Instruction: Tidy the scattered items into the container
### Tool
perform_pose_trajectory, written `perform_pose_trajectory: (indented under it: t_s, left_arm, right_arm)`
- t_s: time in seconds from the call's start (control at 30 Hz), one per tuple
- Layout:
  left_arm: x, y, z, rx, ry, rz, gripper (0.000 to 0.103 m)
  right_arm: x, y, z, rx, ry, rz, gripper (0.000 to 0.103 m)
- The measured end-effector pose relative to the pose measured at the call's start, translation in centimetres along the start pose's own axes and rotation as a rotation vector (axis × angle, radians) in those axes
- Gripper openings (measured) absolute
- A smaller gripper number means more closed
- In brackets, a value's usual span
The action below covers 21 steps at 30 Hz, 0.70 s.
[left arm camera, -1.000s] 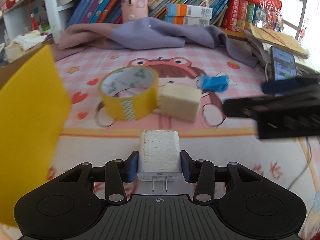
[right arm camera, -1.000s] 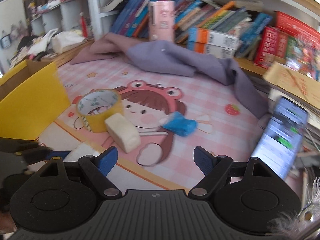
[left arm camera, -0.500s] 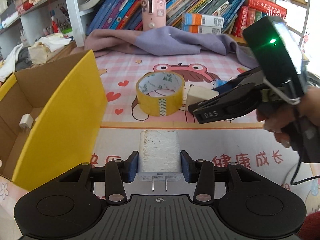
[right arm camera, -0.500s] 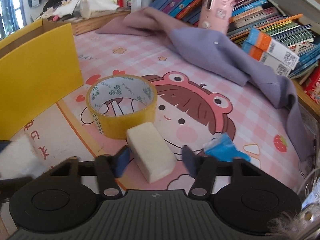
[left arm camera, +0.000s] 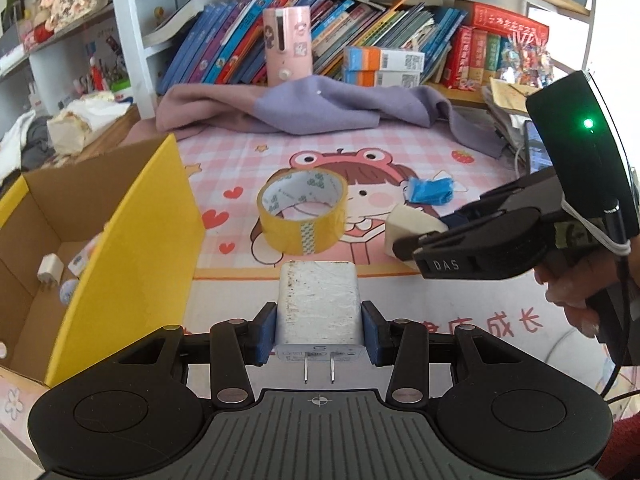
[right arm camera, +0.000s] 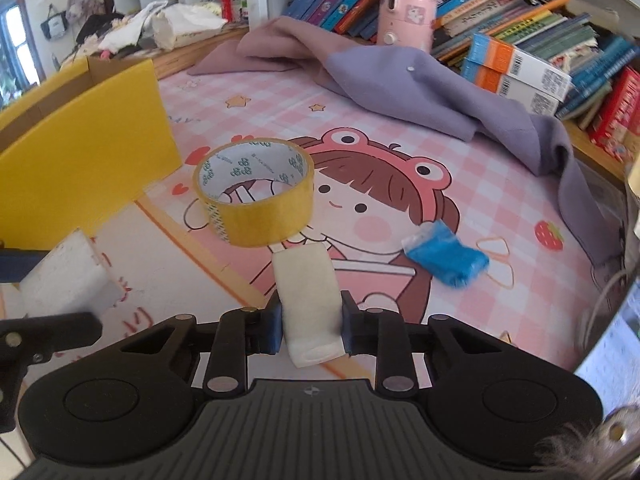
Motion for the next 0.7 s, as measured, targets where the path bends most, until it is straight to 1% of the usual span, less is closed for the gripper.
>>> perform_pose_trajectory:
  t_s: [0.23, 0.4, 0.47, 0.6, 0.7]
  left_arm:
    - [0.0, -2.1, 0.4, 0.020, 0.009, 0.011, 0.042]
    - [0.0, -3.7, 0.7, 0.028, 0.032, 0.021, 0.042]
    - [0.0, -4.3, 0.9, 0.034, 0.036, 0.028, 0.042]
    - [0.3, -5.4, 1.2, 0.062, 0.040, 0.043, 0.042]
    - [0.8, -5.9, 1.5, 0.097, 0.042, 0.050, 0.042]
  right_arm:
    - [1.2, -3.3, -0.8, -0.027, 0.053, 0.017, 0.025]
    - [2.2, -5.7, -1.9, -0.047, 0.050, 0.022, 0.024]
    - [2.8, -6.7, -2.1, -0.049, 0.066, 0.025, 0.024]
    - [3.9, -8.3, -2.6, -0.043, 0.091, 0.023, 0.024]
    - [4.6, -9.2, -2.9, -0.027, 0.095, 0.021, 0.024]
Point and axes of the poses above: each gripper's, at about its wrist camera, not at the fingertips, and y roughly the way its jaws point, z to its right, x to its underside, the point moved 8 cm from there along y, roughly the way its jaws point, and after that the axes turned 5 degrees about -x, right-handed, at the moved point
